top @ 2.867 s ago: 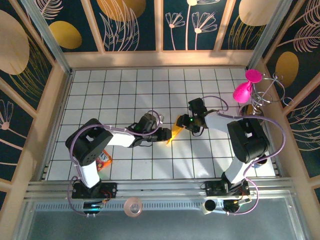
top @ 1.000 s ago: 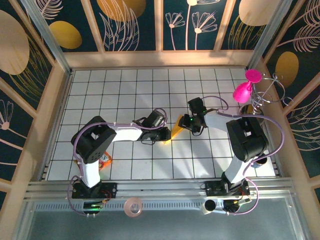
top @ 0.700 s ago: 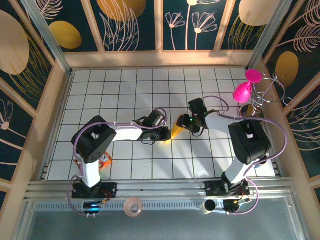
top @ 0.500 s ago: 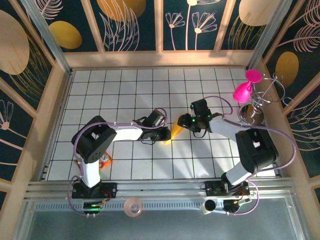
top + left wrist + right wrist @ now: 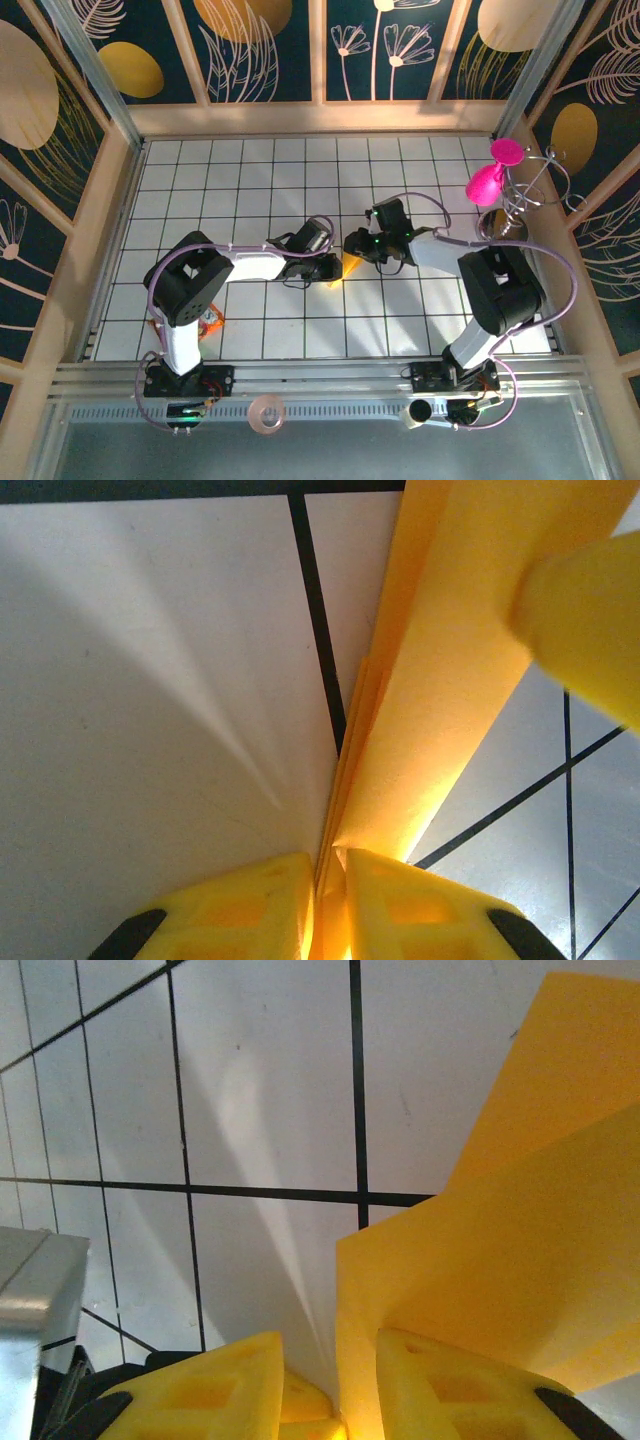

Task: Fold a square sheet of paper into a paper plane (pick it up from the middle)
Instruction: Fold the wing for the fifth time at the center of the table.

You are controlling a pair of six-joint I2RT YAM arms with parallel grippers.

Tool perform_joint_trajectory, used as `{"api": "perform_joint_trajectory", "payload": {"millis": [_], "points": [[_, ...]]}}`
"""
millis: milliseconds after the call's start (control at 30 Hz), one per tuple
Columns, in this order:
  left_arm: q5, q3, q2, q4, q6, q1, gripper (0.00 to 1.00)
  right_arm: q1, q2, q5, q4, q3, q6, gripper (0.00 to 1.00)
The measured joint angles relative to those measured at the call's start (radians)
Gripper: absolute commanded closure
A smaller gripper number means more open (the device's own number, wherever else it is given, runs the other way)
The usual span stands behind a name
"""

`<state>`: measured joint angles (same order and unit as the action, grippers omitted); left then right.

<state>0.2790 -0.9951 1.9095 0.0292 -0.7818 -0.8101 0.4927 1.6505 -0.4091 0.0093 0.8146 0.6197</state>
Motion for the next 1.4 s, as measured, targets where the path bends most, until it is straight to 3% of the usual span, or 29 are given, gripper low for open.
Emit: {"api": "perform_joint_trajectory", "payload": {"millis": [500, 1400], "points": [[0.000, 0.000, 0.000, 0.000, 0.000, 0.000, 0.82, -0.002, 0.055, 0.098, -0.053, 0.017, 0.012, 0.71], [-0.005, 0.000, 0.002, -0.004, 0.000, 0.000, 0.87, -0.006, 0.080, 0.071, -0.041, 0.035, -0.038, 0.73]]}}
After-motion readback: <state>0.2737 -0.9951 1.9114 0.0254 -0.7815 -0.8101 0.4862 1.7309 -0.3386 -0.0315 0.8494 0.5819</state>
